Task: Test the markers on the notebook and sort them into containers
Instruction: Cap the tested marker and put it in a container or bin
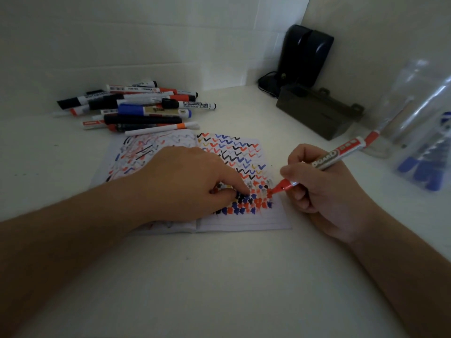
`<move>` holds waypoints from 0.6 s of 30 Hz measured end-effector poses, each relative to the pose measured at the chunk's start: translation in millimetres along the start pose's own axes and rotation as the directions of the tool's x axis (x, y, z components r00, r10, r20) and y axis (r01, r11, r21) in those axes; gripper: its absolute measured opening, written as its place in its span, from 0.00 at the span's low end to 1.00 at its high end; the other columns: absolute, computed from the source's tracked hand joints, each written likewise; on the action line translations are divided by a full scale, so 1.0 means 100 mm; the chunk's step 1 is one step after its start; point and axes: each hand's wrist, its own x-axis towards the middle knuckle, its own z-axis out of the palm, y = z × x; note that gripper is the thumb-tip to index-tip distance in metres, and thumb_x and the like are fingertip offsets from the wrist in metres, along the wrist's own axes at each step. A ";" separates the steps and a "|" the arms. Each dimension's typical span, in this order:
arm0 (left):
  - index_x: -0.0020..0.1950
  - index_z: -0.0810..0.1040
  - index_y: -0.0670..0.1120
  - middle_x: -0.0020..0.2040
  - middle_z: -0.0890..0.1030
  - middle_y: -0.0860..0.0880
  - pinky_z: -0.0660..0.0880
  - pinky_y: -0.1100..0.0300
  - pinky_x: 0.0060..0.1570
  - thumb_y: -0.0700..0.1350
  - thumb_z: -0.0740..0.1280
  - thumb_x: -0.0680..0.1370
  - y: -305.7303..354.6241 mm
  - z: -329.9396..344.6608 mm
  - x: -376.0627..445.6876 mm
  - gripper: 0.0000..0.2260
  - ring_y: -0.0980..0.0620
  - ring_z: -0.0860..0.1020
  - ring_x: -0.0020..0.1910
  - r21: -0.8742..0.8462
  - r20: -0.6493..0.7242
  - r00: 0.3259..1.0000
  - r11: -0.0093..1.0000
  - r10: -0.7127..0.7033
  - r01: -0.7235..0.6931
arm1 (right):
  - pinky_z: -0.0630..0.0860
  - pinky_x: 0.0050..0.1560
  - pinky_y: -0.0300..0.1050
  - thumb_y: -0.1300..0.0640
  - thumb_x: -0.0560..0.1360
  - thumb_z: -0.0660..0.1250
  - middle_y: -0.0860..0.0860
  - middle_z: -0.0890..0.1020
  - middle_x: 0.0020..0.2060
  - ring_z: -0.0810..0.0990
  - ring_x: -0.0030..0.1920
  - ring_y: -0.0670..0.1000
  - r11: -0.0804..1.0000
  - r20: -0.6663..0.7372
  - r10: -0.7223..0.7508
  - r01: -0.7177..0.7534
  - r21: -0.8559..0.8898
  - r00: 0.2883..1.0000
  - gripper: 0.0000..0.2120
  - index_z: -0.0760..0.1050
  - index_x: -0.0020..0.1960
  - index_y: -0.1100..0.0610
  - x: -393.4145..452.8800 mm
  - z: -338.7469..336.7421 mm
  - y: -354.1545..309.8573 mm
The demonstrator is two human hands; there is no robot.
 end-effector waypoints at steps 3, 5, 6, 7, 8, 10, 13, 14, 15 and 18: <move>0.68 0.68 0.75 0.55 0.79 0.64 0.70 0.59 0.42 0.61 0.55 0.81 0.01 0.01 -0.03 0.16 0.62 0.73 0.49 0.011 -0.009 1.000 1.000 -0.007 0.007 | 0.61 0.22 0.35 0.57 0.72 0.76 0.54 0.70 0.25 0.64 0.24 0.50 1.000 0.020 -0.025 0.025 0.018 0.999 0.12 0.73 0.37 0.56 0.00 0.00 0.01; 0.71 0.63 0.70 0.53 0.78 0.60 0.74 0.55 0.45 0.54 0.54 0.83 0.01 0.04 -0.05 0.18 0.60 0.74 0.48 -0.088 -0.041 0.999 0.996 -0.027 0.024 | 0.62 0.24 0.36 0.51 0.70 0.77 0.54 0.71 0.28 0.66 0.27 0.50 0.996 0.073 -0.068 0.063 0.068 0.995 0.12 0.76 0.39 0.55 0.00 -0.02 0.03; 0.72 0.61 0.66 0.53 0.77 0.59 0.76 0.55 0.46 0.49 0.54 0.83 0.01 0.06 -0.05 0.18 0.59 0.75 0.48 -0.184 -0.054 0.998 0.982 -0.040 0.030 | 0.61 0.25 0.37 0.48 0.70 0.78 0.55 0.73 0.30 0.67 0.28 0.51 0.992 0.116 -0.095 0.084 0.098 0.989 0.13 0.77 0.41 0.55 0.00 -0.03 0.03; 0.72 0.60 0.62 0.54 0.77 0.60 0.77 0.55 0.46 0.44 0.56 0.84 0.00 0.06 -0.04 0.20 0.58 0.76 0.49 -0.267 -0.060 0.997 0.963 -0.046 0.028 | 0.61 0.26 0.39 0.45 0.70 0.78 0.55 0.75 0.33 0.68 0.30 0.51 0.987 0.153 -0.114 0.095 0.130 0.982 0.15 0.79 0.44 0.56 0.00 -0.04 0.03; 0.72 0.58 0.60 0.56 0.77 0.61 0.78 0.55 0.47 0.40 0.58 0.84 -0.02 0.07 -0.03 0.21 0.57 0.78 0.50 -0.315 -0.060 0.997 0.949 -0.045 0.024 | 0.60 0.27 0.41 0.43 0.70 0.78 0.56 0.77 0.35 0.70 0.31 0.52 0.982 0.182 -0.123 0.093 0.163 0.976 0.17 0.81 0.46 0.56 0.00 -0.05 0.03; 0.70 0.58 0.59 0.60 0.78 0.62 0.80 0.56 0.51 0.39 0.60 0.84 -0.03 0.06 -0.01 0.21 0.58 0.80 0.54 -0.350 -0.046 0.999 0.937 -0.024 0.006 | 0.59 0.31 0.45 0.43 0.72 0.71 0.59 0.81 0.39 0.71 0.33 0.54 0.973 0.214 -0.110 0.061 0.224 0.971 0.19 0.83 0.51 0.59 0.00 -0.08 0.02; 0.62 0.61 0.60 0.61 0.81 0.61 0.80 0.55 0.54 0.46 0.60 0.85 -0.06 0.06 -0.01 0.12 0.58 0.80 0.56 -0.371 -0.043 0.999 0.929 0.009 -0.024 | 0.55 0.34 0.51 0.49 0.70 0.58 0.62 0.83 0.42 0.70 0.34 0.56 0.966 0.232 -0.076 0.014 0.257 0.970 0.24 0.84 0.54 0.61 0.01 -0.13 0.01; 0.60 0.62 0.60 0.60 0.82 0.59 0.80 0.51 0.53 0.47 0.61 0.84 -0.06 0.06 -0.01 0.10 0.56 0.81 0.55 -0.374 -0.044 0.999 0.927 0.011 -0.027 | 0.54 0.35 0.52 0.50 0.70 0.55 0.62 0.83 0.42 0.70 0.34 0.56 0.967 0.232 -0.066 0.005 0.253 0.970 0.25 0.84 0.54 0.61 0.02 -0.13 0.00; 0.59 0.63 0.60 0.58 0.83 0.57 0.80 0.48 0.52 0.49 0.61 0.84 -0.06 0.07 -0.01 0.09 0.54 0.82 0.54 -0.376 -0.038 0.999 0.926 0.008 -0.022 | 0.54 0.34 0.52 0.51 0.70 0.54 0.62 0.83 0.42 0.70 0.34 0.56 0.969 0.230 -0.057 -0.002 0.246 0.971 0.26 0.84 0.54 0.61 0.03 -0.12 0.01; 0.60 0.65 0.58 0.58 0.83 0.57 0.80 0.52 0.50 0.50 0.61 0.84 -0.04 0.05 0.00 0.07 0.55 0.81 0.52 -0.360 -0.034 0.999 0.933 0.007 -0.018 | 0.58 0.31 0.47 0.51 0.68 0.56 0.62 0.83 0.40 0.69 0.32 0.56 0.981 0.224 -0.037 -0.007 0.193 0.974 0.25 0.84 0.54 0.61 0.03 -0.10 0.02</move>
